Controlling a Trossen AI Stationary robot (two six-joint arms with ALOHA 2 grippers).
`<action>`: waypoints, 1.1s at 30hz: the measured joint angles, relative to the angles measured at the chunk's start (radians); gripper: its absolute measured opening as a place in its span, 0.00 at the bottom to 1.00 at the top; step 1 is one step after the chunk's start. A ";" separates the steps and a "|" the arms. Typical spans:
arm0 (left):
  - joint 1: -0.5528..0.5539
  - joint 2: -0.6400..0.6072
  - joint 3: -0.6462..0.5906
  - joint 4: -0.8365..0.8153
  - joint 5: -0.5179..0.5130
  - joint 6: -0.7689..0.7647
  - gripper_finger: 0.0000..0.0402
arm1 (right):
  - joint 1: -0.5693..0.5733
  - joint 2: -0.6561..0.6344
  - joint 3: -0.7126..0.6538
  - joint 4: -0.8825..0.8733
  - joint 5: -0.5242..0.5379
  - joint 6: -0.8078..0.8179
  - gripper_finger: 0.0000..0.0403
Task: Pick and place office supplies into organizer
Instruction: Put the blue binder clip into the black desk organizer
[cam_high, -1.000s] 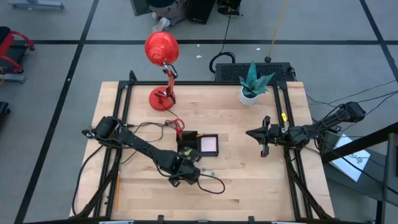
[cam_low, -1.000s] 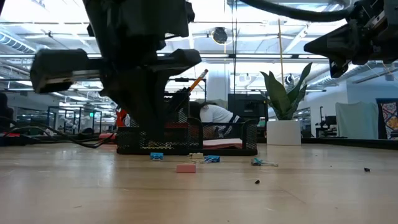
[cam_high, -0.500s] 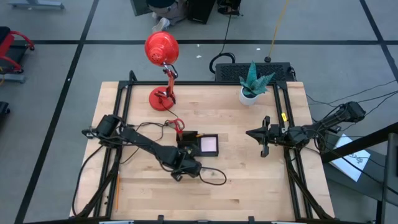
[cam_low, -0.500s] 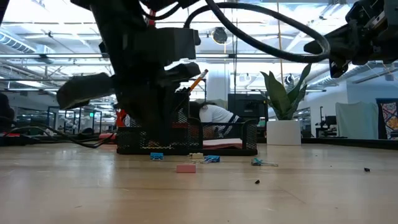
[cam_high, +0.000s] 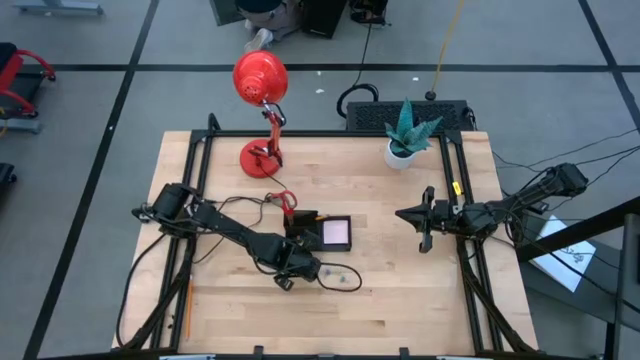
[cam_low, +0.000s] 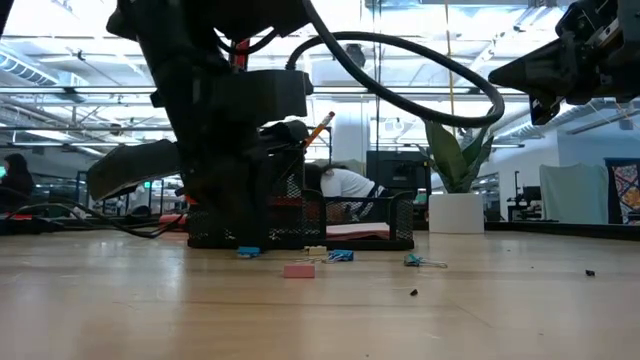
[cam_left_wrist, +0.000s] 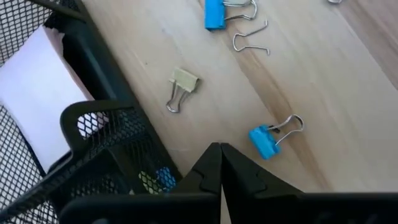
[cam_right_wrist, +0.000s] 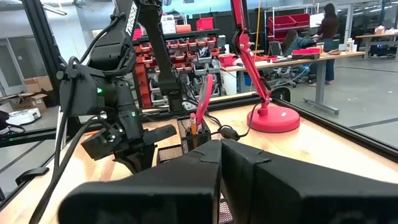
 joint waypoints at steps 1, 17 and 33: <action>-0.007 0.000 0.000 0.000 0.000 -0.014 0.03 | 0.000 0.000 0.000 0.000 0.000 0.000 0.00; -0.114 -0.002 0.000 -0.053 0.111 -0.213 0.01 | 0.000 0.000 0.000 0.000 0.000 0.007 0.00; -0.149 -0.057 -0.007 -0.056 0.211 -0.064 0.03 | 0.000 0.000 0.000 0.001 0.000 0.007 0.00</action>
